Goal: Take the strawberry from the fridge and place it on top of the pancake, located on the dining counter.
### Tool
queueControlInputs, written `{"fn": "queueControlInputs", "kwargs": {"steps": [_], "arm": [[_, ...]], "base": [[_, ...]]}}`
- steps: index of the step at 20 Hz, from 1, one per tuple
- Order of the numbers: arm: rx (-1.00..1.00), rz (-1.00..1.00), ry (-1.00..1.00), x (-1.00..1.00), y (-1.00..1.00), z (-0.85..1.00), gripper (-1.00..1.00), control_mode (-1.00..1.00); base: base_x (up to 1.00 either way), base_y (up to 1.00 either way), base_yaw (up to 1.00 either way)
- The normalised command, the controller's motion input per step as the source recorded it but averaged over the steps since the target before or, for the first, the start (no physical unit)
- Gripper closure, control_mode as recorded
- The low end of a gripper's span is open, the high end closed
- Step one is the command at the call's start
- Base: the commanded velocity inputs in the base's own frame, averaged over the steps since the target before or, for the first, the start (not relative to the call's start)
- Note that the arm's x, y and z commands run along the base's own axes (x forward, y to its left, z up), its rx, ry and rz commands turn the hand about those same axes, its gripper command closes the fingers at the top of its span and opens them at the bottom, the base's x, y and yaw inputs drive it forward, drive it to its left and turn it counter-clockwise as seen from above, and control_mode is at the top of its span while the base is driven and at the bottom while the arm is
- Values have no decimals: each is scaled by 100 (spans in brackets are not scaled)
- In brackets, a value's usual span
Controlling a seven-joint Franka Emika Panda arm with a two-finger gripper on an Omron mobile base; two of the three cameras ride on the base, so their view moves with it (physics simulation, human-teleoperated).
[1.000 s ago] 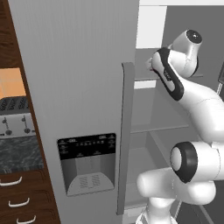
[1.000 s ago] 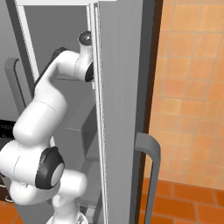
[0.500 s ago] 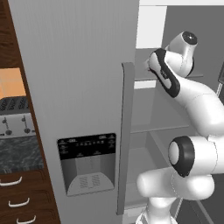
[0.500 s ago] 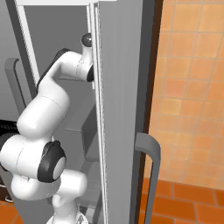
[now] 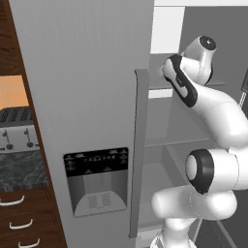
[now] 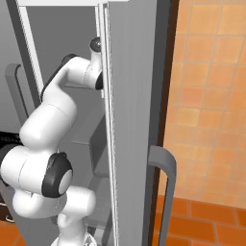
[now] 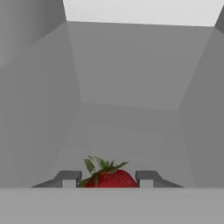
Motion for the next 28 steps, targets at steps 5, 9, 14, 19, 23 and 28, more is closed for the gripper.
{"fn": "queueControlInputs", "kwargs": {"steps": [5, 9, 14, 19, 23, 28], "arm": [[0, 1, 0, -15, 28, -15, 100, -100], [0, 0, -8, -99, 31, 16, 100, -100], [0, -1, -1, -100, 23, 17, 100, -100], [0, -9, 5, -100, 8, 1, 100, -100], [0, -10, 9, -95, 8, -9, 100, -100], [1, -9, 10, -74, 3, -19, 100, -100]], "base": [[0, 0, 0], [0, 0, 0], [0, 0, 0], [0, 0, 0], [0, 0, 0], [0, 0, 0]]}}
